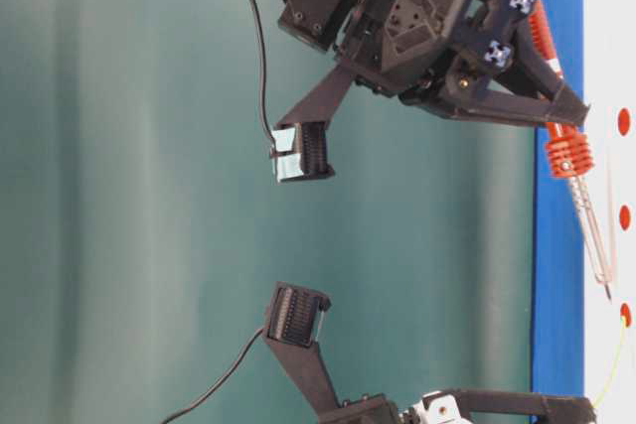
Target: Touch the tip of the soldering iron to the tip of the solder at the mark.
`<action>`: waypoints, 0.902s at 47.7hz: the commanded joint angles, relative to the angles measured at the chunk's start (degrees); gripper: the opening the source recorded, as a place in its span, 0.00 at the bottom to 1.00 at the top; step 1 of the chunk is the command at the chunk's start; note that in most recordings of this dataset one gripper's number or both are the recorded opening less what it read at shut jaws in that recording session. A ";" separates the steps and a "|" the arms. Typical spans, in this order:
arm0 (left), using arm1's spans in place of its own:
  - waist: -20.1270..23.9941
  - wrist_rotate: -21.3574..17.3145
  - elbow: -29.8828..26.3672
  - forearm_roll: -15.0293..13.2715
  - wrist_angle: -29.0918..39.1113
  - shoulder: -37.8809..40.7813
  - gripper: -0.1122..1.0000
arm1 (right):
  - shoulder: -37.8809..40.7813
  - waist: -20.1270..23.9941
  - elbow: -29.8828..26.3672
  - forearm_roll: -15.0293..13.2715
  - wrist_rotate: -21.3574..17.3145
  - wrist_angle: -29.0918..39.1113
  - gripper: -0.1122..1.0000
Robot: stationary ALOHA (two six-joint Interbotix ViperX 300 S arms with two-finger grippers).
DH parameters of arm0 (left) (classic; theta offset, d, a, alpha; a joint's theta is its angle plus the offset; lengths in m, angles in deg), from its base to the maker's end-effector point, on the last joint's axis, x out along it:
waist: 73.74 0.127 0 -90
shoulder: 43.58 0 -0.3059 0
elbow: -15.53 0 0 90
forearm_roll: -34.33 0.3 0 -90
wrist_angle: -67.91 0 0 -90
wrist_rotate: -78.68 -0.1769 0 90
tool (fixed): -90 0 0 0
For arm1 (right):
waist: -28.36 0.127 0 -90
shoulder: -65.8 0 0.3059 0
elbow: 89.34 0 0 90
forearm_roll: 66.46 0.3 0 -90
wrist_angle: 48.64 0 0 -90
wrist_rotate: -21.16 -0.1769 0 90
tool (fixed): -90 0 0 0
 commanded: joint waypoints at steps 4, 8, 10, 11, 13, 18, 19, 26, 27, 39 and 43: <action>0.00 0.00 -0.62 0.18 -0.35 -0.53 0.11 | 0.09 0.35 -1.49 -0.09 0.09 -0.44 0.15; 0.00 0.00 -0.62 0.09 -0.26 -0.53 0.11 | 0.35 0.53 -1.58 -0.09 0.09 -0.53 0.16; -0.09 0.00 -0.62 0.09 -0.35 -0.53 0.11 | 0.35 0.53 -1.58 -0.09 0.09 -0.53 0.16; 0.00 0.00 -0.62 0.09 -0.35 -0.53 0.11 | 0.35 0.62 -1.58 -0.09 0.00 -0.53 0.16; 0.00 0.00 -0.62 0.18 -0.26 -0.53 0.11 | 0.35 0.53 -1.49 -0.09 0.00 -0.53 0.16; 0.00 0.00 -0.44 0.09 -0.35 -0.53 0.11 | 0.35 0.53 -1.58 -0.09 0.00 -0.62 0.16; 0.00 0.00 -0.44 0.09 -0.35 -0.53 0.11 | 0.35 0.53 -1.58 -0.09 0.00 -0.62 0.16; 0.00 -0.09 -0.35 0.09 -0.35 0.00 0.11 | 0.35 0.53 -1.58 0.00 0.00 -0.88 0.15; 0.00 -0.09 -0.35 0.18 -0.35 0.09 0.11 | 0.35 0.53 -1.58 -0.09 0.00 -0.88 0.15; 0.18 -0.26 -0.53 0.09 -0.35 0.35 0.11 | 0.35 0.53 -1.58 -0.09 0.00 -0.88 0.16; 0.18 -0.26 -0.53 0.09 -0.26 0.44 0.11 | 0.35 0.53 -1.58 -0.09 0.00 -0.97 0.15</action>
